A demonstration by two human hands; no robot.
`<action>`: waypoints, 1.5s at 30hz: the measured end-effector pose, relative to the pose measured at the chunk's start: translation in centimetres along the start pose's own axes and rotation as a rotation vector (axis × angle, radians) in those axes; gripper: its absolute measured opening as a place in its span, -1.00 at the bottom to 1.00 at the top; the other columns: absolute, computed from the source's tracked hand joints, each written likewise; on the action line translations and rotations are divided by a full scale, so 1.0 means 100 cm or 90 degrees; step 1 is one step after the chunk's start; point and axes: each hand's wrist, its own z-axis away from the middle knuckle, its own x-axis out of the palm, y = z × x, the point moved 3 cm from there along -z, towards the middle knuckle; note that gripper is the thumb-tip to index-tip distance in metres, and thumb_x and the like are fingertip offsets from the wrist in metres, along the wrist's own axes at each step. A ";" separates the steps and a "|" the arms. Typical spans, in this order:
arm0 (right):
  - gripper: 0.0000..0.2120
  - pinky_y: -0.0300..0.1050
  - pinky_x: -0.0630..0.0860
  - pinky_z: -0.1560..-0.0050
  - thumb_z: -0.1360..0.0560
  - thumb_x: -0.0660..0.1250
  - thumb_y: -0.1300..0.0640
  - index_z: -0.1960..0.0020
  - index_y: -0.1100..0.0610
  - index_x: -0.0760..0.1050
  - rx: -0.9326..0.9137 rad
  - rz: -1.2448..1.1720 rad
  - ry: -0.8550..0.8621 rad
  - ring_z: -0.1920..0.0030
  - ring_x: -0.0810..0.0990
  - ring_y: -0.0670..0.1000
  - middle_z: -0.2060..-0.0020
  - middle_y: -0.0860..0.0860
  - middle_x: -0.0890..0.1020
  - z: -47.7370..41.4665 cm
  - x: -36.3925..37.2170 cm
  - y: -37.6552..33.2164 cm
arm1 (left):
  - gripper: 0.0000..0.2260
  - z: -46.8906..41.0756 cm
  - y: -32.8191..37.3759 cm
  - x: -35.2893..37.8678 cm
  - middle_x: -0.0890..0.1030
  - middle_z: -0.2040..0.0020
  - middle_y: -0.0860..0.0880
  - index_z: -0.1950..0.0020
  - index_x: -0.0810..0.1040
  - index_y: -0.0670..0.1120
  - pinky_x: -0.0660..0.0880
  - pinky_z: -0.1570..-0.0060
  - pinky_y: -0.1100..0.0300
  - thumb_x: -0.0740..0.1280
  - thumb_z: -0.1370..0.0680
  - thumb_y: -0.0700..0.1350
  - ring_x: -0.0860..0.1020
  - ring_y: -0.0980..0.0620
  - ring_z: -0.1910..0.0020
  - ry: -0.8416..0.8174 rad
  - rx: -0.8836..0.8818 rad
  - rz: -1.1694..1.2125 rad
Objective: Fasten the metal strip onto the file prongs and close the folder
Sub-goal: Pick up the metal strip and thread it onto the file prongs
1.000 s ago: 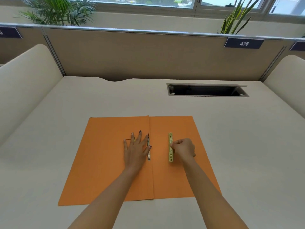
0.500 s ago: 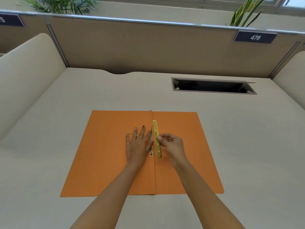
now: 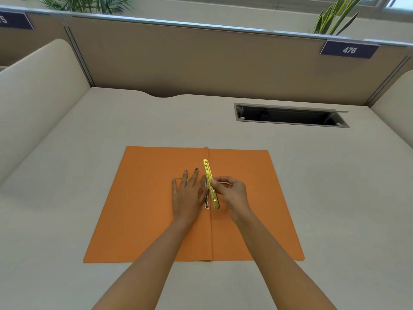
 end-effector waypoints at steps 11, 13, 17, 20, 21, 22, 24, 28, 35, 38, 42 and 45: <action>-0.96 -0.02 0.65 0.08 -0.42 0.47 0.19 0.18 0.16 0.64 0.019 0.128 0.079 0.15 0.69 0.09 0.24 0.08 0.69 -0.004 0.002 0.003 | -0.58 0.000 0.001 -0.001 0.10 -0.57 0.16 -0.52 0.16 0.18 -0.11 -0.50 -0.15 -0.01 -0.64 0.14 -0.03 -0.03 -0.56 0.005 0.007 0.005; -0.95 -0.16 0.59 0.22 -0.42 0.47 0.16 0.21 0.11 0.63 0.010 0.173 0.090 0.18 0.67 0.04 0.30 0.01 0.67 -0.003 0.004 0.003 | -0.60 0.002 0.001 -0.004 0.22 -0.52 0.19 -0.49 0.24 0.18 -0.13 -0.50 -0.13 0.07 -0.64 0.10 0.01 -0.02 -0.56 0.022 0.010 0.077; -0.94 0.09 0.56 -0.06 -0.41 0.47 0.11 0.21 0.09 0.64 0.001 0.267 0.111 0.12 0.67 0.05 0.25 0.03 0.71 -0.002 0.009 0.004 | -0.72 0.007 -0.002 -0.011 0.49 -0.37 0.12 -0.30 0.53 0.09 -0.12 -0.51 -0.03 0.22 -0.61 0.00 0.15 0.00 -0.53 0.069 0.007 0.284; -0.92 0.14 0.51 -0.14 -0.41 0.47 0.09 0.23 0.06 0.62 -0.008 0.316 0.122 0.09 0.66 0.05 0.29 -0.03 0.67 0.000 0.013 0.003 | -0.81 0.012 -0.007 -0.017 0.62 -0.21 0.08 -0.13 0.65 0.03 -0.07 -0.50 0.05 0.30 -0.58 -0.07 0.26 0.02 -0.48 0.089 -0.019 0.403; -0.92 0.14 0.50 -0.15 -0.41 0.47 0.08 0.23 0.06 0.62 -0.009 0.326 0.123 0.08 0.65 0.04 0.31 -0.04 0.65 -0.001 0.013 0.003 | -0.83 0.014 -0.008 -0.019 0.65 -0.15 0.08 -0.08 0.68 0.02 -0.07 -0.50 0.07 0.32 -0.56 -0.10 0.29 0.02 -0.47 0.088 -0.029 0.438; -0.93 0.13 0.49 -0.16 -0.41 0.47 0.08 0.23 0.06 0.63 -0.008 0.337 0.123 0.07 0.64 0.05 0.29 -0.03 0.66 -0.001 0.013 0.003 | -0.84 0.016 -0.009 -0.021 0.68 -0.10 0.07 -0.04 0.69 0.02 -0.07 -0.49 0.07 0.34 -0.55 -0.13 0.31 0.03 -0.46 0.087 -0.036 0.467; -0.93 0.12 0.50 -0.16 -0.41 0.46 0.09 0.20 0.09 0.64 -0.001 0.348 0.119 0.04 0.64 0.07 0.22 0.01 0.70 -0.004 0.013 0.003 | -0.85 0.022 -0.014 -0.025 0.69 0.00 0.11 0.04 0.70 0.03 -0.07 -0.49 0.06 0.38 -0.51 -0.19 0.34 0.03 -0.44 0.078 -0.043 0.505; -0.92 0.10 0.57 -0.07 -0.39 0.47 0.12 0.18 0.13 0.65 0.019 0.323 0.104 0.07 0.65 0.10 0.17 0.06 0.70 -0.008 0.010 0.002 | -0.73 0.033 -0.022 -0.028 0.65 0.05 0.25 0.11 0.70 0.08 -0.17 -0.48 -0.02 0.36 -0.47 -0.30 0.33 0.08 -0.44 0.027 -0.031 0.507; -0.89 -0.05 0.59 0.10 -0.39 0.49 0.25 0.29 0.17 0.59 0.129 0.158 0.044 0.17 0.62 0.11 0.14 0.17 0.68 -0.019 0.005 -0.001 | -0.72 0.037 -0.014 -0.026 0.52 0.09 0.49 0.23 0.55 0.39 -0.34 -0.40 -0.16 0.32 -0.53 -0.02 0.21 0.33 -0.36 0.014 -0.033 0.330; -0.85 -0.06 0.55 0.16 -0.37 0.50 0.30 0.10 0.35 0.62 0.173 0.105 0.030 0.13 0.62 0.15 0.09 0.25 0.66 -0.026 0.006 -0.004 | -0.78 0.035 -0.013 -0.023 0.50 0.17 0.49 0.33 0.52 0.38 -0.32 -0.39 -0.13 0.33 -0.49 0.10 0.24 0.31 -0.34 0.011 -0.066 0.307; -0.85 -0.09 0.44 0.38 -0.37 0.48 0.31 0.10 0.34 0.58 0.240 0.092 -0.013 0.37 0.58 0.05 0.27 0.14 0.64 -0.030 0.006 -0.009 | -0.84 0.034 -0.011 -0.019 0.52 0.19 0.45 0.34 0.54 0.32 -0.29 -0.37 -0.10 0.36 -0.45 0.16 0.26 0.25 -0.36 0.024 -0.080 0.299; -0.87 -0.20 0.18 0.46 -0.37 0.45 0.31 0.25 0.22 0.49 0.283 0.102 -0.029 0.50 0.47 -0.02 0.38 0.08 0.58 -0.034 0.005 -0.013 | -0.81 0.034 -0.010 -0.019 0.50 0.22 0.45 0.38 0.50 0.35 -0.27 -0.36 -0.08 0.35 -0.45 0.19 0.27 0.24 -0.35 0.043 -0.086 0.289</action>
